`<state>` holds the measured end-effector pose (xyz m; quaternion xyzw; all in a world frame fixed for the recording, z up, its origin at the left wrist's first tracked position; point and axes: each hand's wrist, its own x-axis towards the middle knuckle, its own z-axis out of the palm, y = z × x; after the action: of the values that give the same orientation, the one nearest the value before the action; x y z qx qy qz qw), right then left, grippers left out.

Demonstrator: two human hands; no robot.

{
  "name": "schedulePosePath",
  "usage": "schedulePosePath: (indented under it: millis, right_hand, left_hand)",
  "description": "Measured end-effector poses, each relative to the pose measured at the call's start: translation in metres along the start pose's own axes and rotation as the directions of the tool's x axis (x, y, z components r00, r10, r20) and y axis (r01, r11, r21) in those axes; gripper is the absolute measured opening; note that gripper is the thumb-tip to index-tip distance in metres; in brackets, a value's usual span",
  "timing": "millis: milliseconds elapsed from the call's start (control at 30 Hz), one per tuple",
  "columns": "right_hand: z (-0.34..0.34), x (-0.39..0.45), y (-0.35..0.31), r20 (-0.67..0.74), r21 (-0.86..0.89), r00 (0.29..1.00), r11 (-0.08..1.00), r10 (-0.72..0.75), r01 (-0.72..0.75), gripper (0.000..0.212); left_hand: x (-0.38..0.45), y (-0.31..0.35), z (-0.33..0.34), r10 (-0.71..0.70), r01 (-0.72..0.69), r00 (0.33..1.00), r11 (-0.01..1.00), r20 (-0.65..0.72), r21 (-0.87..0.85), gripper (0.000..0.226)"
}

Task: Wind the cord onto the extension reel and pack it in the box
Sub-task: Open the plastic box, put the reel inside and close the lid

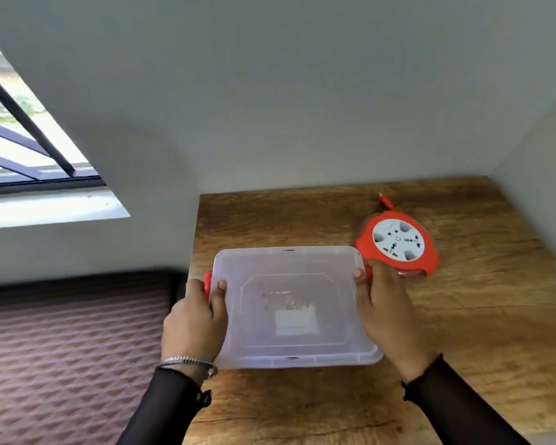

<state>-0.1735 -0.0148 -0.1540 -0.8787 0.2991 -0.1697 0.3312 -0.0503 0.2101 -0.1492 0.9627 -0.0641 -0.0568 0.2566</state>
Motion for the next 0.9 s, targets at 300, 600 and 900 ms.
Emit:
schedulePosePath:
  millis: [300, 600, 900]
  right_hand:
    - [-0.005, 0.003, 0.009, -0.042, 0.179, 0.992, 0.977, 0.122, -0.112, 0.024]
    - [-0.015, 0.018, -0.001, -0.036, -0.070, 0.997, 0.995, 0.067, -0.069, 0.030]
    - [0.070, 0.034, -0.112, 0.509, -0.072, 0.755, 0.855, -0.412, 0.514, 0.052]
  left_hand:
    - [0.013, -0.028, 0.000, -0.063, 0.093, 0.994, 0.925, 0.092, -0.368, 0.052]
    - [0.015, -0.038, 0.007, -0.226, 0.508, 0.858, 0.511, 0.462, -0.693, 0.041]
    - [0.027, -0.026, 0.009, -0.096, 0.682, 0.727, 0.207, 0.679, -0.701, 0.042]
